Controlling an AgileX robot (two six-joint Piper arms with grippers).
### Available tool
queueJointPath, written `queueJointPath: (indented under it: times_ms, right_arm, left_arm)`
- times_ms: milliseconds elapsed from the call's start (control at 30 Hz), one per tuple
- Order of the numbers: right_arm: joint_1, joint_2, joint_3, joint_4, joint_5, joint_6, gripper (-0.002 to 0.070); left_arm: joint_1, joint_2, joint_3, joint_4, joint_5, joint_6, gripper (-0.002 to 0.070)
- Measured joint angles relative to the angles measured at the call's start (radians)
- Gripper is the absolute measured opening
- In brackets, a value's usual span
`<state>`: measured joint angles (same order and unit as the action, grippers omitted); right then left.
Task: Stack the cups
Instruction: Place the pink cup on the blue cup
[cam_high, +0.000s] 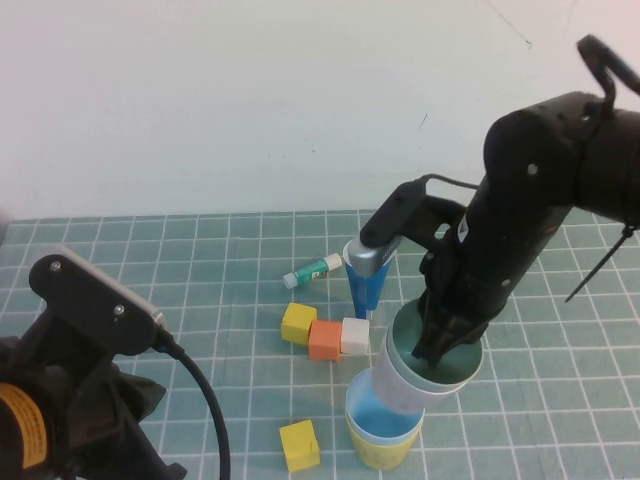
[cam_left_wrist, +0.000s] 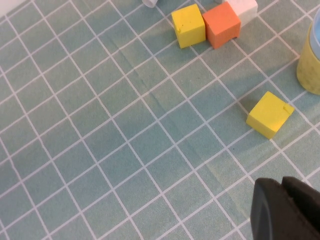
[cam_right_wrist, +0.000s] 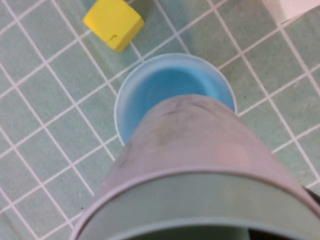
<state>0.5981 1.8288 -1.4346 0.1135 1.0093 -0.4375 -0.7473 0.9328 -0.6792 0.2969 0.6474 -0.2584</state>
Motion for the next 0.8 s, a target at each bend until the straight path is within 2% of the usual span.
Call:
queueJointPath:
  times_ms: [167, 367, 467, 600, 800]
  right_arm:
    - [0.000, 0.042, 0.000, 0.033, -0.034, -0.030, 0.0061]
    - [0.001, 0.072, 0.000, 0.087, -0.061, -0.063, 0.0209]
    - [0.001, 0.075, 0.000, 0.087, -0.055, -0.063, 0.0242]
    - [0.001, 0.028, 0.002, 0.087, -0.033, -0.059, 0.0216]
    - [0.001, -0.281, 0.150, 0.123, -0.168, -0.079, 0.0073]
  left_arm:
    - [0.000, 0.000, 0.000, 0.000, -0.002, 0.000, -0.0001]
    - [0.000, 0.000, 0.000, 0.000, -0.004, 0.000, -0.0001]
    - [0.000, 0.000, 0.000, 0.000, -0.004, 0.000, -0.0001]
    - [0.000, 0.000, 0.000, 0.000, 0.004, 0.000, -0.0001]
    - [0.000, 0.000, 0.000, 0.000, 0.069, -0.004, -0.0001]
